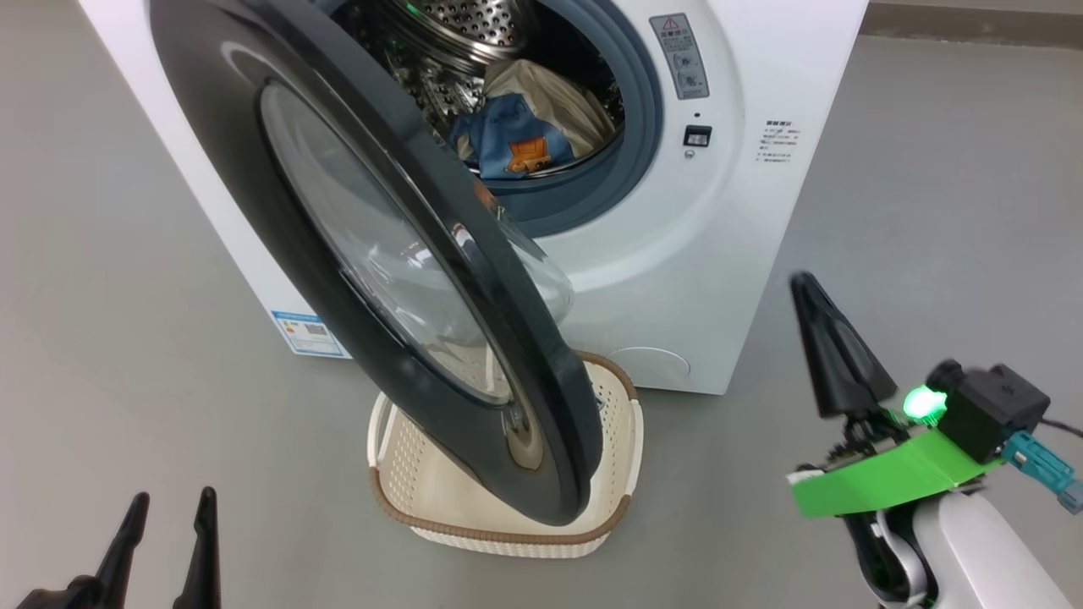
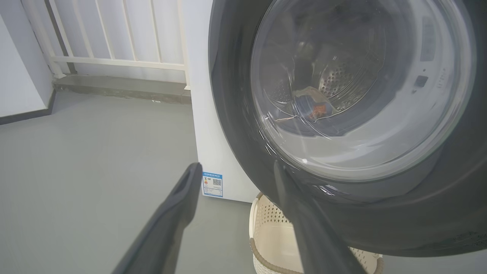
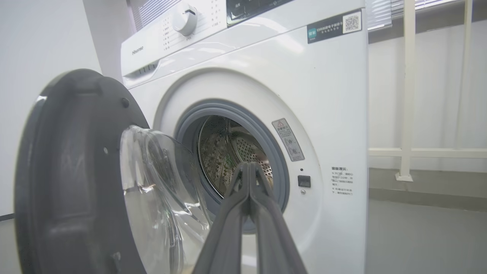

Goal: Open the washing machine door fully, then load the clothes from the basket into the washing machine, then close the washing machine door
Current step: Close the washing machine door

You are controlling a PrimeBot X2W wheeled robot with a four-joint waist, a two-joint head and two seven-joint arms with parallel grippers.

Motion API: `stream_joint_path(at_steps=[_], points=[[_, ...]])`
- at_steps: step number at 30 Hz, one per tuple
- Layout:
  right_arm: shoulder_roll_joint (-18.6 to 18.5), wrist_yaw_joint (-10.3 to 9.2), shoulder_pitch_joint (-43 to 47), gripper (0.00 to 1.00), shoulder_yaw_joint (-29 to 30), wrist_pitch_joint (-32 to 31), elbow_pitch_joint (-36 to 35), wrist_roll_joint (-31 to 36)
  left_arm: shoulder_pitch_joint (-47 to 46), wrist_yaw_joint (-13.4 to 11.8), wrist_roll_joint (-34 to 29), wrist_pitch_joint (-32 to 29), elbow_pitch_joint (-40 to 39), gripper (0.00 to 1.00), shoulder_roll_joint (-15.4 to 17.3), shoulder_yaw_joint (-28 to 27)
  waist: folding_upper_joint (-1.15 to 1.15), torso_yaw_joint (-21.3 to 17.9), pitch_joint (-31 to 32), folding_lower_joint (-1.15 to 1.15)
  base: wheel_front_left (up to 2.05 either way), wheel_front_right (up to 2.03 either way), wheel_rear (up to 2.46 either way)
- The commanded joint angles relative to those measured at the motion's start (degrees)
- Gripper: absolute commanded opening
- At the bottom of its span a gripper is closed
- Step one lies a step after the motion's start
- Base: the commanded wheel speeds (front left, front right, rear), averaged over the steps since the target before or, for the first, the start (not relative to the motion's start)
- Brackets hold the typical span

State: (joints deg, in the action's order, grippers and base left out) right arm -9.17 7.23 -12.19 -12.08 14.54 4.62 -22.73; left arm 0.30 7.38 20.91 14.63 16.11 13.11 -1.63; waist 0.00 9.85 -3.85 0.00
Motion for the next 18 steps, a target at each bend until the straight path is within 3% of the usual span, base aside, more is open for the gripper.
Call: stream_joint_path(at_steps=[1, 7, 18], points=[[-0.18, 0.25, -2.91, 0.00, -2.63, 0.46, -3.82, 0.43, -0.63, 0.11, -0.74, 0.37, -1.44, 1.00, 1.00, -2.19, 0.00, 0.24, 0.29, 0.00, 0.00, 0.00, 0.00], [0.22, 0.25, -5.54, 0.00, -7.71, 0.46, -11.12, 0.69, -0.33, 0.11, -1.03, 0.37, -1.66, 1.00, 0.87, -2.23, 0.00, 0.80, 0.70, 0.00, 0.00, 0.00, 0.00], [0.93, 0.25, -6.17, 0.00, -18.50, 0.46, -16.79, 0.06, -0.07, 0.11, -1.22, 0.37, -1.78, 1.00, 0.51, -2.76, 0.00, 1.29, 0.85, 0.00, 0.00, 0.00, 0.00]])
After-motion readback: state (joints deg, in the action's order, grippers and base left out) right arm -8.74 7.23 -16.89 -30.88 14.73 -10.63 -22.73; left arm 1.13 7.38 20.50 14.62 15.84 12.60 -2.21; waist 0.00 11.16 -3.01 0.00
